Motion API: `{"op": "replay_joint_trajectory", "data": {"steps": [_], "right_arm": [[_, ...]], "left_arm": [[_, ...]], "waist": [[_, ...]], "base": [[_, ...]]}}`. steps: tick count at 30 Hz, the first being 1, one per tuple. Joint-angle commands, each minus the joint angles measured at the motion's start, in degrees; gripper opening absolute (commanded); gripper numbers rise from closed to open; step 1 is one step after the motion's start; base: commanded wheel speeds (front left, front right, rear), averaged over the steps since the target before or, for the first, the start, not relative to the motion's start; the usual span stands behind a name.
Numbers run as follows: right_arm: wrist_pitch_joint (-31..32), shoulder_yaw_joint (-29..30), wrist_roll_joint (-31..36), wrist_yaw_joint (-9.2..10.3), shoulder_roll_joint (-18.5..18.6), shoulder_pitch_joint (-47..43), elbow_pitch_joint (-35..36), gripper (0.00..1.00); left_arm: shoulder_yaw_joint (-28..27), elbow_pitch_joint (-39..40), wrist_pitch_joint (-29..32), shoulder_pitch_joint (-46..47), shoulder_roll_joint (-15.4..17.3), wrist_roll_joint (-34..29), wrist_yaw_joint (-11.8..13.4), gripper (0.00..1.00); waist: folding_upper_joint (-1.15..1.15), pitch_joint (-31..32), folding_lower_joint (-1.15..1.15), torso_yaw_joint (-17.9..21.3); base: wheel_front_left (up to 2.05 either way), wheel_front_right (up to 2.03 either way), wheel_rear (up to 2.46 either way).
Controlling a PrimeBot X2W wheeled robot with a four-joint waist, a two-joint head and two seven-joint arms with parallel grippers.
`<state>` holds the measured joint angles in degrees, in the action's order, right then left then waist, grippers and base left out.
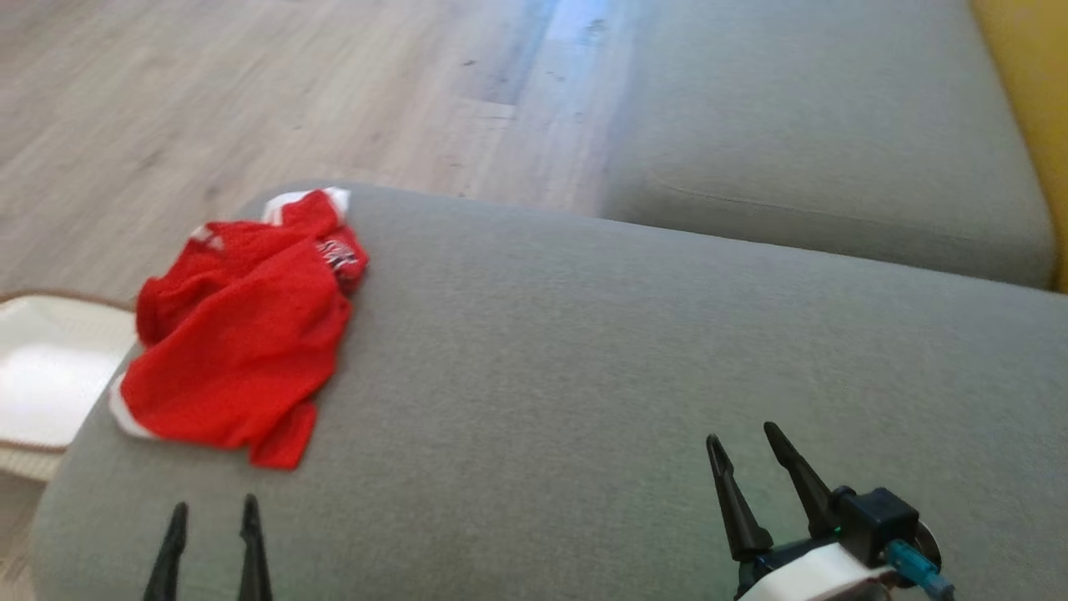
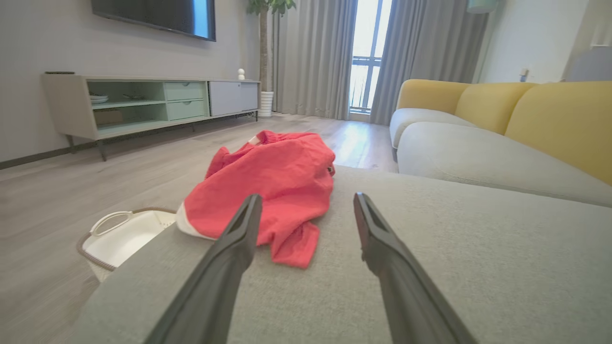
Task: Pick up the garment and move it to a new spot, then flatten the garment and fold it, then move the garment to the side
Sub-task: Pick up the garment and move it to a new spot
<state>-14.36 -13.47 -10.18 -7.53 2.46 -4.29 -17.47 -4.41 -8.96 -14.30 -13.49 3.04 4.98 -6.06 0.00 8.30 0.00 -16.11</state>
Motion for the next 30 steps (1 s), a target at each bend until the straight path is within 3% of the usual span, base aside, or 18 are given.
{"op": "replay_joint_trajectory", "data": {"steps": [1, 13, 16, 25, 30], "right_arm": [[-0.6, -1.2, -0.5, 0.04, 0.4, 2.0, 1.5, 1.0], [-0.6, 0.3, 1.8, 0.04, 0.4, 1.7, 1.1, 1.0], [-0.6, 0.8, 3.2, 0.04, 0.4, 2.1, 0.9, 1.0], [-0.6, 4.4, 10.8, 0.04, 1.7, 8.6, 2.6, 1.0], [-0.6, 5.4, 12.4, 0.04, 5.4, 11.2, 4.5, 1.0]], "left_arm": [[-2.6, 2.2, -0.7, 2.0, 0.4, -0.4, -0.1, 1.0], [-5.3, 7.1, -0.7, 3.3, 0.3, -0.1, -0.4, 1.0], [-4.0, 8.2, -0.7, 5.8, 2.4, -0.3, -0.9, 1.0], [0.6, 4.7, 0.1, 27.8, 9.8, 5.6, -1.4, 1.0], [3.3, -8.0, 8.6, 45.5, 12.4, 9.0, -1.4, 1.0]], "waist": [[0.0, 0.0, 0.0, -2.3], [0.0, -2.6, 0.0, -7.1], [0.0, -4.3, 0.0, -7.8], [0.0, -17.0, 0.0, -8.5], [0.0, -22.9, 0.0, -8.7]], "base": [[0.0, 0.0, 0.0], [0.0, 0.0, 0.0], [0.0, 0.0, 0.0], [0.0, 0.0, 0.0], [0.0, 0.0, 0.0]]}}
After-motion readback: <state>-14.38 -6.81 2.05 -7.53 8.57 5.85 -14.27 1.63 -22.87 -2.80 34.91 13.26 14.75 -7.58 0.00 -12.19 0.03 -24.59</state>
